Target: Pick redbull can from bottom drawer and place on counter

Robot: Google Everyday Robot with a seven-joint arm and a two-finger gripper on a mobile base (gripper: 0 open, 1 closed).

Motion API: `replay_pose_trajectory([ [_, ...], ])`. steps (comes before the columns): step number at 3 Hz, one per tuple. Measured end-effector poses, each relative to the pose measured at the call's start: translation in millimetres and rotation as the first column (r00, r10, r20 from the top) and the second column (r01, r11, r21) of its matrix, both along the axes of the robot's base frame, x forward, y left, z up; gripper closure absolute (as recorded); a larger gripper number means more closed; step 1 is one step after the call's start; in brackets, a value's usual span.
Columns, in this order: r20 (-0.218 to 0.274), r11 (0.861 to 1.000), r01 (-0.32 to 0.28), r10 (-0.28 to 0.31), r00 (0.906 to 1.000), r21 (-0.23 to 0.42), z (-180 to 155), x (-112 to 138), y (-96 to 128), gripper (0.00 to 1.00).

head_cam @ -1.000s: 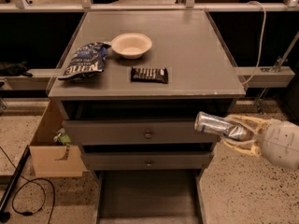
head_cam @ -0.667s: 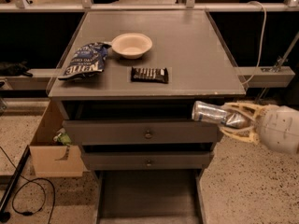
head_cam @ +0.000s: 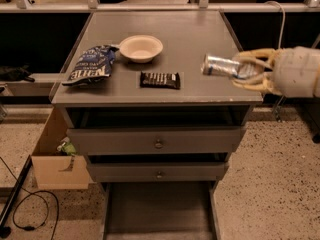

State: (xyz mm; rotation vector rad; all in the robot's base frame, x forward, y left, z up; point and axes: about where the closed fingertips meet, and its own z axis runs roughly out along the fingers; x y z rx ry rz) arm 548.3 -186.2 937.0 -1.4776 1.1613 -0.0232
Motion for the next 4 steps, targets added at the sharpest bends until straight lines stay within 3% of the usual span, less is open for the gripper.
replay_pose_trajectory([
  [1, -0.017, 0.998, -0.027, 0.028, 0.9995, 0.05, 22.7, 19.9, 29.7, 1.0],
  [2, -0.017, 0.998, -0.027, 0.028, 0.9995, 0.05, 22.7, 19.9, 29.7, 1.0],
  [3, -0.005, 1.0, 0.007, -0.007, 1.0, 0.01, 32.0, 34.4, 29.8, 1.0],
  [4, 0.076, 0.995, 0.1, -0.098, 0.9923, -0.02, 46.8, 61.6, 32.9, 1.0],
])
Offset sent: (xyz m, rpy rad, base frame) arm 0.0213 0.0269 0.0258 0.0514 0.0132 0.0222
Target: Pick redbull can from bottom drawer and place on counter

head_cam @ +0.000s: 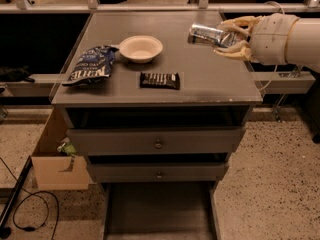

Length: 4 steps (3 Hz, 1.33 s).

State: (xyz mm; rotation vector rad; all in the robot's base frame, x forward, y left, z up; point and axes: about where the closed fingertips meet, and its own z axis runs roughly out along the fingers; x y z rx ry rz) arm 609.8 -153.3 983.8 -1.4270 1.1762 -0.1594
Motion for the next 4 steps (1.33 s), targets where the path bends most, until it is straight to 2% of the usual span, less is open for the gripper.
replay_pose_trajectory([
  [1, 0.04, 0.998, 0.067, -0.068, 0.9969, 0.011, 5.1, 16.7, -7.0, 1.0],
  [2, 0.004, 0.995, 0.095, -0.095, 0.9954, 0.044, -6.2, 29.0, -20.3, 1.0],
  [3, 0.0, 0.994, 0.097, -0.097, 0.9952, 0.047, -7.4, 29.7, -21.4, 1.0],
  [4, -0.025, 0.988, 0.117, -0.115, 0.993, 0.097, -9.3, 27.1, -15.1, 1.0],
])
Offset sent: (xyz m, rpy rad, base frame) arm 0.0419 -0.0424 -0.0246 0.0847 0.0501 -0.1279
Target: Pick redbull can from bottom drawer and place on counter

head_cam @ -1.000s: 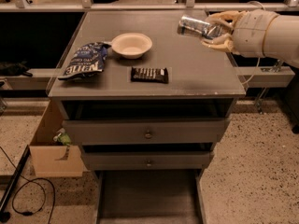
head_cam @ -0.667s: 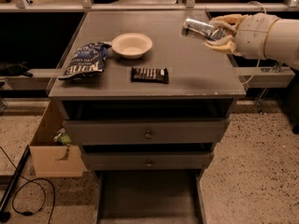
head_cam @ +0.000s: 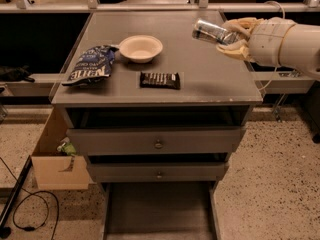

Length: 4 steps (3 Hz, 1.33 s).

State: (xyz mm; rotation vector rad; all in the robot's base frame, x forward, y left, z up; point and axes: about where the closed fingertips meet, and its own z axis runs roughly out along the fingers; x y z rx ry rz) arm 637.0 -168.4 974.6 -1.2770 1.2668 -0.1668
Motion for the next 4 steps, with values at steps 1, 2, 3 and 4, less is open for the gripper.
replay_pose_trajectory([
  [1, -0.028, 0.996, 0.013, -0.01, 0.9996, 0.088, -7.5, -4.0, 7.3, 1.0],
  [2, -0.057, 0.991, 0.019, -0.011, 0.9983, 0.136, -13.7, -2.6, 11.1, 1.0],
  [3, -0.099, 0.993, 0.025, -0.014, 0.995, 0.116, -20.5, 5.6, 12.9, 1.0],
  [4, -0.162, 0.998, 0.051, -0.043, 0.9859, 0.044, -42.0, 16.8, 4.5, 1.0],
])
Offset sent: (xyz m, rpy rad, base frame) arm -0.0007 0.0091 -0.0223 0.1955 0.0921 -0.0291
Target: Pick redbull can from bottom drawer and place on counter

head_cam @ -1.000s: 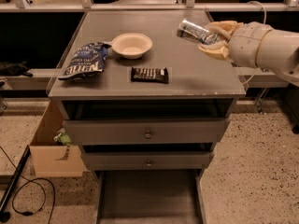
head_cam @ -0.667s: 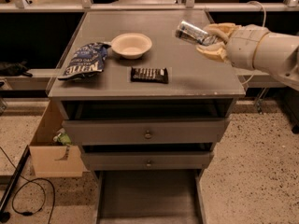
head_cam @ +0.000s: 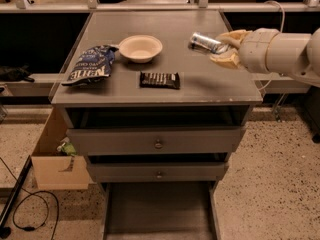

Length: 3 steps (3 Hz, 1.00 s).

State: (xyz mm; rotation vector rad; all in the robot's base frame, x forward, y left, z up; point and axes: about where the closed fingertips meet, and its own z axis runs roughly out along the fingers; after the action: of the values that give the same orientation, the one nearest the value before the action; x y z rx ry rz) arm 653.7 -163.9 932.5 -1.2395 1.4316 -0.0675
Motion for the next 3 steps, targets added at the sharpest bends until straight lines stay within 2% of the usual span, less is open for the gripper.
replay_pose_trajectory([
  [1, -0.059, 0.998, 0.03, -0.033, 0.9977, -0.048, -24.6, 2.5, -16.1, 1.0],
  [2, -0.1, 0.997, 0.034, -0.042, 0.9941, -0.072, -44.6, -1.3, -22.9, 1.0],
  [3, -0.103, 0.997, 0.035, -0.042, 0.9938, -0.074, -46.1, -1.6, -23.5, 1.0],
])
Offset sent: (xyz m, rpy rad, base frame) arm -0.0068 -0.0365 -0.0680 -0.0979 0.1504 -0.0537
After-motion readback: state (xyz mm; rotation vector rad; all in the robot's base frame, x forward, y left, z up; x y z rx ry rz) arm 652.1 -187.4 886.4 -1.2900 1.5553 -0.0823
